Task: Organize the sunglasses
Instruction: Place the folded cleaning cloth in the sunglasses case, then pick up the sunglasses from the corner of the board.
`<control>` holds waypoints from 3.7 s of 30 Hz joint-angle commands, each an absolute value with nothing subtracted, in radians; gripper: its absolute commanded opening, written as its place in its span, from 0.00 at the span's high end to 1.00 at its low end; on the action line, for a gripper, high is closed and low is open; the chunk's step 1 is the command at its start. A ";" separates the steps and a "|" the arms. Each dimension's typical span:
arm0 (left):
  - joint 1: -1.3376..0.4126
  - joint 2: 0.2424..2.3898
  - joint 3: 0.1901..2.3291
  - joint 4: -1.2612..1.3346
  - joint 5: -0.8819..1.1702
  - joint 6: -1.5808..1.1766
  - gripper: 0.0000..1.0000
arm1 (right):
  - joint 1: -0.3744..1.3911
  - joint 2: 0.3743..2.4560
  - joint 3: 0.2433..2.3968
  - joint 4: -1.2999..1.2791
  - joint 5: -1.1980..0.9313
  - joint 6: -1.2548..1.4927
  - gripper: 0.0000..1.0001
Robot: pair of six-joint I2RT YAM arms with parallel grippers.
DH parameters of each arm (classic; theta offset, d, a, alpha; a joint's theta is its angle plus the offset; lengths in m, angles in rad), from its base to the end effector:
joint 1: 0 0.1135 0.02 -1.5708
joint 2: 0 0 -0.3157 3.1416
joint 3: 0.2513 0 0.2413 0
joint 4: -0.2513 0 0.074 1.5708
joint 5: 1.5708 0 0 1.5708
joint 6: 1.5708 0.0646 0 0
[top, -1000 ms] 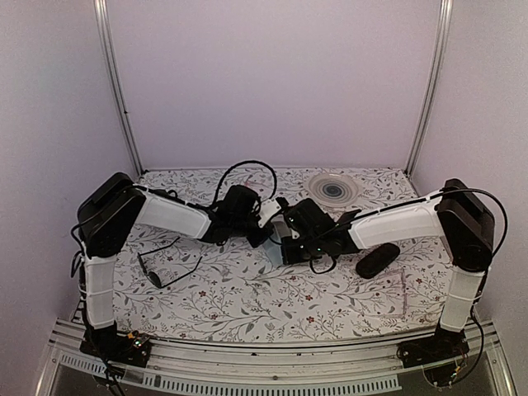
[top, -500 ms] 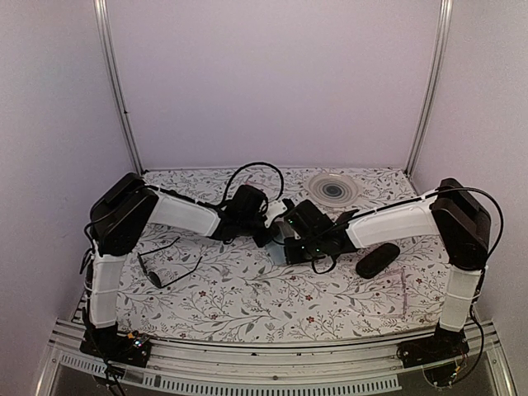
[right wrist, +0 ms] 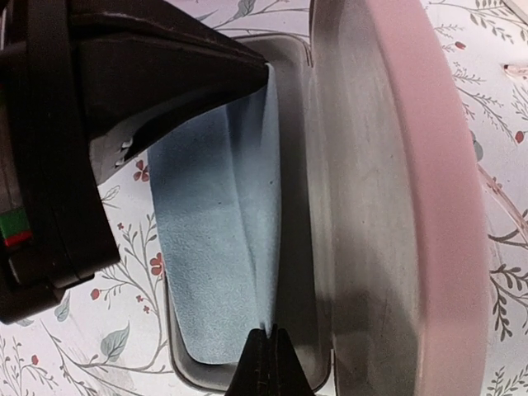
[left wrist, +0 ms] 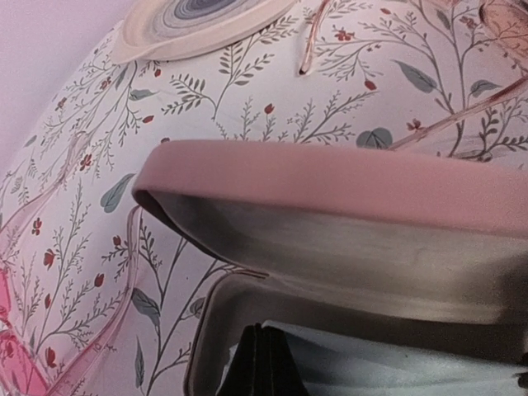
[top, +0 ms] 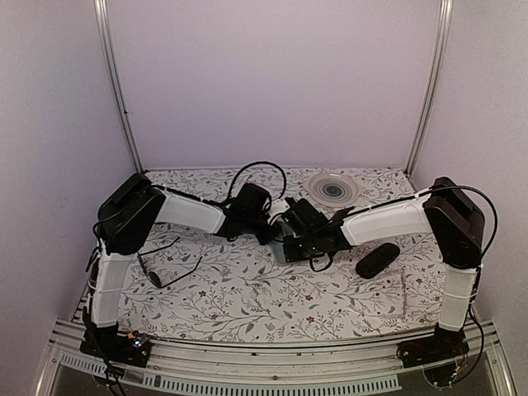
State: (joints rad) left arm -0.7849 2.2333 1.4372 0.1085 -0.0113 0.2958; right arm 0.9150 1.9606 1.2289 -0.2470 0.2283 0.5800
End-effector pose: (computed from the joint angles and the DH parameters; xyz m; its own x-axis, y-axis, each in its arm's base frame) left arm 0.3738 -0.3724 0.1494 -0.2253 0.6371 -0.7371 0.8010 0.5518 0.2321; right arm 0.2740 0.3322 0.1804 -0.8041 -0.1697 -0.5698 -0.3040 0.9410 0.1488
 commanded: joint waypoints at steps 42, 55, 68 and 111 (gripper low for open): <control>-0.796 1.711 1.181 0.068 -0.069 0.211 0.22 | 0.951 1.612 1.321 -0.389 0.153 0.604 0.37; -0.628 1.318 0.938 -0.311 -0.242 -0.385 0.01 | 0.953 1.468 1.195 -0.381 0.353 0.599 0.34; -0.606 1.125 0.795 -0.816 -0.353 -0.963 0.28 | 0.899 1.411 0.947 -0.247 0.593 0.563 0.01; -0.595 1.120 0.580 -0.756 -0.318 -1.070 0.96 | 0.850 1.436 0.751 0.004 0.521 0.504 0.01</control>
